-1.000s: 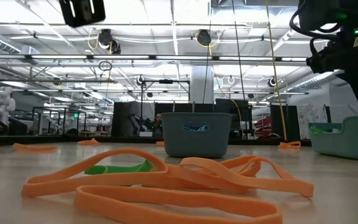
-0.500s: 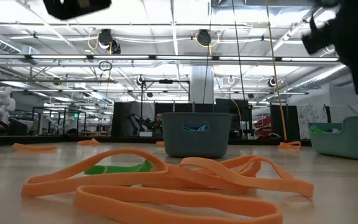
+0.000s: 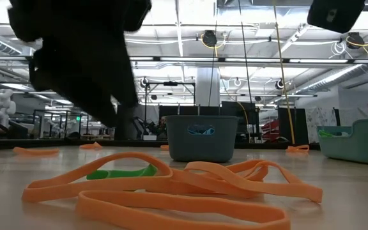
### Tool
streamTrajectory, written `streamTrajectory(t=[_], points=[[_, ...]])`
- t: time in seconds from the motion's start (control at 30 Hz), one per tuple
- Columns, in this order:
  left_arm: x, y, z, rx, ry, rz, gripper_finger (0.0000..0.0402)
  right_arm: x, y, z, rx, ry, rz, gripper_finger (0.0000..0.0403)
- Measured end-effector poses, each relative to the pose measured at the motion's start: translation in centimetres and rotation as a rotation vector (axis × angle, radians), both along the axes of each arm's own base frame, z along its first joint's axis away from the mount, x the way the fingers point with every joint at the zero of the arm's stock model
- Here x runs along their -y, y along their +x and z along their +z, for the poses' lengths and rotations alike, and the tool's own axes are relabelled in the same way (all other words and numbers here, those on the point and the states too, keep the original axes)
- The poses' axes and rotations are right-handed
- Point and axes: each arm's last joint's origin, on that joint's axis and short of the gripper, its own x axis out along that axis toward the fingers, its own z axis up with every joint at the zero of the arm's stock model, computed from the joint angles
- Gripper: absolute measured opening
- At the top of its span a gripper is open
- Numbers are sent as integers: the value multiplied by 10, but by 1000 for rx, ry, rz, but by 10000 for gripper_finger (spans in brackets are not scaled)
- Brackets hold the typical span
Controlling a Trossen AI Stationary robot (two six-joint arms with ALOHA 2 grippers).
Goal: Sort rubber bands into baskets
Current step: Put the green rubberband into the light blue bin
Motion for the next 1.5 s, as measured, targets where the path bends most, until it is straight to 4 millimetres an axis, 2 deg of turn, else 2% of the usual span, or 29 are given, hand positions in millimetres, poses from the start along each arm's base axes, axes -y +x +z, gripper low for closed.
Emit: streamTrajectory(t=[0.1,0.33,0.53,0.7,0.83,1.07,1.13,1.33,1.5], points=[[-8,-2,-3,-68,4,35,216,-10,2,-7,-19,-6,24,171],[-16,6,-10,-98,-25,56,216,-30,7,-33,-129,-27,24,171],[-11,14,-35,-128,-67,52,216,-40,12,-48,-183,-30,7,171],[-10,15,-40,-127,-59,55,209,-42,14,-51,-181,-17,-2,171],[-9,13,-41,-139,-27,13,158,-42,15,-51,-179,-15,-5,171],[4,5,-45,-151,13,-103,20,-42,15,-51,-179,-14,-5,171],[6,4,-45,-151,8,-110,8,-42,15,-51,-179,-15,-5,171],[4,4,-36,-128,-10,-87,4,-42,15,-51,-178,-15,-4,171],[-6,4,2,23,55,-31,3,-42,15,-50,-168,-26,12,171]])
